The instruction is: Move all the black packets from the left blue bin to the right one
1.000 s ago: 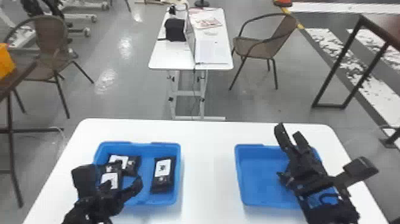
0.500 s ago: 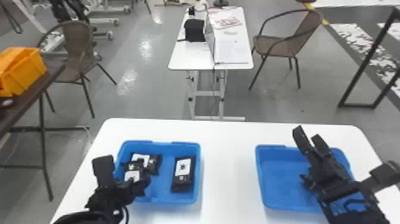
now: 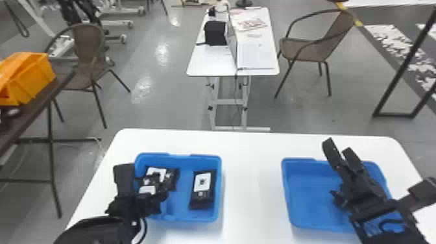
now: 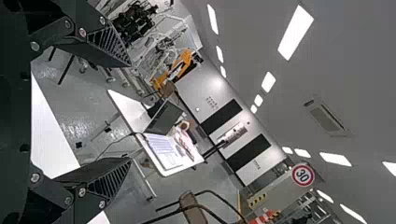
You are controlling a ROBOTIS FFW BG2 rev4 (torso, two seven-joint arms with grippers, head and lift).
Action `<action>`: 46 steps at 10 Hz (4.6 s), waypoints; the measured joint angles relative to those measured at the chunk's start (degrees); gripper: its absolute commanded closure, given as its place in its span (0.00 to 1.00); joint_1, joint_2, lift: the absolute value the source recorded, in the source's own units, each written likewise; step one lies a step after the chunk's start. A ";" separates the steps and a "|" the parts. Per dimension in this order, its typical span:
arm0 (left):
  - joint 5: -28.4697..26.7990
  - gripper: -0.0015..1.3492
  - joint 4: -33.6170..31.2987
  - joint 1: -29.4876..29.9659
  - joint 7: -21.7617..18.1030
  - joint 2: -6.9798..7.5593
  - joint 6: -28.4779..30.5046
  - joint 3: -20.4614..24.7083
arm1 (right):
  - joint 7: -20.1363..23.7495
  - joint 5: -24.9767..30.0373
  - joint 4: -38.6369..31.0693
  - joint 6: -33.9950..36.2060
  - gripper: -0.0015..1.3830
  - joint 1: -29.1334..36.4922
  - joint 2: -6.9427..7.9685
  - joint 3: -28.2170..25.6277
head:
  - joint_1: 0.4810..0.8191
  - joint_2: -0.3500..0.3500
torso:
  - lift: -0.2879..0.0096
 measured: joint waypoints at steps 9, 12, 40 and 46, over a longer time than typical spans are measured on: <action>-5.92 0.88 3.76 -2.49 -11.86 2.79 5.23 0.21 | 1.34 -2.15 1.05 0.91 0.24 -0.38 -0.10 0.24 | 0.63 0.63 | 0.97; -6.41 0.88 -8.53 4.61 -23.60 1.64 0.59 0.64 | 1.43 -2.55 0.99 1.10 0.24 0.10 -0.10 0.57 | 0.63 0.57 | 0.97; -4.88 0.00 4.55 -8.61 -46.42 -1.90 -21.13 -12.45 | 3.37 4.33 9.94 3.25 0.93 -9.75 -0.99 5.10 | 0.63 0.32 | 0.97; 2.34 0.10 -6.16 1.79 -44.93 -1.58 -22.20 -0.47 | 2.65 6.94 26.22 3.25 0.34 -13.28 -3.81 -3.86 | 0.63 0.31 | 0.97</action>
